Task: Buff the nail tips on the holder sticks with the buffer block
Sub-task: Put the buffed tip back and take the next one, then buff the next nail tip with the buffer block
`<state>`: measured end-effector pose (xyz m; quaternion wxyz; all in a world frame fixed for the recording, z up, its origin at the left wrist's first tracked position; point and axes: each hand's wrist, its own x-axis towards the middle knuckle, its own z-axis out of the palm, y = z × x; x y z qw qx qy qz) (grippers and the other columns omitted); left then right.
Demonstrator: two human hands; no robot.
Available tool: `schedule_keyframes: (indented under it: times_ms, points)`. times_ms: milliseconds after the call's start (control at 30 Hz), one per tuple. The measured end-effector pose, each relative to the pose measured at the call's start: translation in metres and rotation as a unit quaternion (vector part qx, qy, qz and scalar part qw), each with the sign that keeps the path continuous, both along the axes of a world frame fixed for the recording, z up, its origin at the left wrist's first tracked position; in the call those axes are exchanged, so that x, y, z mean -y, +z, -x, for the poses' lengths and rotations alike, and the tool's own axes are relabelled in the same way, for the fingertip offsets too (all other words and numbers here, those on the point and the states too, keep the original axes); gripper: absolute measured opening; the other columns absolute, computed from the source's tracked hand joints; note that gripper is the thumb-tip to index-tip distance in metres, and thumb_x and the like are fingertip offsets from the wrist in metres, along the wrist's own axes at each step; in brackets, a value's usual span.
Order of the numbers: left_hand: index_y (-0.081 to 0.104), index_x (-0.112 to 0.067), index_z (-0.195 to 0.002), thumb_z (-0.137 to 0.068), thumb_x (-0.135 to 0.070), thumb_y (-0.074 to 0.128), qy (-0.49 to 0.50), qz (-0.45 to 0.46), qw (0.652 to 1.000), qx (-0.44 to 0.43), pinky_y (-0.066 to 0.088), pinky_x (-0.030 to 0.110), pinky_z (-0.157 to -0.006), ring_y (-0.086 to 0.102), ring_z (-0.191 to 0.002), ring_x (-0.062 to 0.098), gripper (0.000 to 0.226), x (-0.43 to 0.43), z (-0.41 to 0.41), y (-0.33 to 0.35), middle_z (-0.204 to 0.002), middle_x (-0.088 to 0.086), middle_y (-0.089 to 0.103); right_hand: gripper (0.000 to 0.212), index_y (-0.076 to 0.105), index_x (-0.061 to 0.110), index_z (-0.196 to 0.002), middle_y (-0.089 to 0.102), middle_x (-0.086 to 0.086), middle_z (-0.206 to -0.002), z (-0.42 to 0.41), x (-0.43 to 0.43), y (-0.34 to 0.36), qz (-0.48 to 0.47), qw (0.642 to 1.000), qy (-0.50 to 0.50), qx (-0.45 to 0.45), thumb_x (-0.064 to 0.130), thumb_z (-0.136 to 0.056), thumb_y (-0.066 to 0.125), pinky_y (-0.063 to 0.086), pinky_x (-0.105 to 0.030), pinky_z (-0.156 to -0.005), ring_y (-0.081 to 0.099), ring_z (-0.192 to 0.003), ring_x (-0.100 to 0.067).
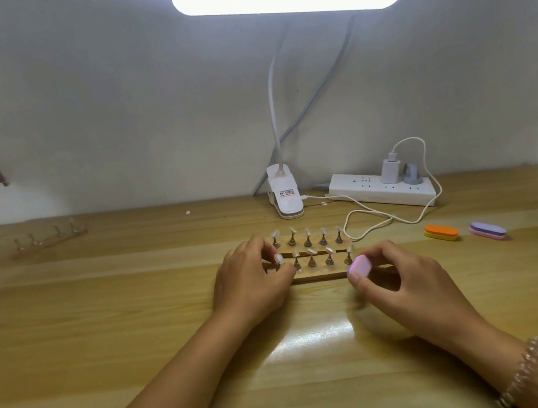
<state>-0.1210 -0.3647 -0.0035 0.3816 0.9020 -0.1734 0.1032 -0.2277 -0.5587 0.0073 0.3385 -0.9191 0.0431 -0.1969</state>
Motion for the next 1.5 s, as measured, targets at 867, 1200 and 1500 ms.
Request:
schedule_keyframes:
  times_ms: [867, 1200, 1500]
  points:
    - [0.075, -0.037, -0.094, -0.086, -0.024, 0.072, -0.257, 0.039, 0.966, 0.008, 0.034, 0.018, -0.055, 0.047, -0.049, -0.001, 0.016, 0.003, 0.027, -0.005, -0.092, -0.02, 0.073, 0.028, 0.063, 0.029, -0.109, 0.057, 0.013, -0.101, 0.004, 0.0, 0.0, 0.025, 0.997, 0.029, 0.066, 0.022, -0.082, 0.069, 0.048, -0.026, -0.076, 0.055, -0.089, -0.007]
    - [0.073, -0.036, -0.107, -0.088, -0.034, 0.063, -0.247, -0.045, 0.968, 0.015, 0.031, 0.02, -0.059, 0.05, -0.067, -0.012, 0.021, 0.005, 0.022, -0.005, -0.079, -0.029, 0.057, 0.028, 0.054, 0.032, -0.104, 0.055, 0.019, -0.099, 0.009, -0.008, -0.004, 0.084, 0.983, 0.138, 0.091, 0.044, -0.079, 0.064, 0.05, -0.03, -0.067, 0.055, -0.081, -0.011]
    - [0.077, -0.024, -0.107, -0.09, -0.019, 0.07, -0.247, 0.016, 0.969, -0.018, 0.033, 0.012, -0.062, 0.051, -0.066, -0.014, 0.019, 0.006, 0.017, -0.008, -0.086, -0.018, 0.067, 0.029, 0.053, 0.032, -0.091, 0.058, 0.016, -0.09, 0.003, -0.004, -0.007, 0.068, 0.987, 0.105, 0.101, 0.049, -0.074, 0.071, 0.048, -0.033, -0.061, 0.055, -0.073, -0.011]
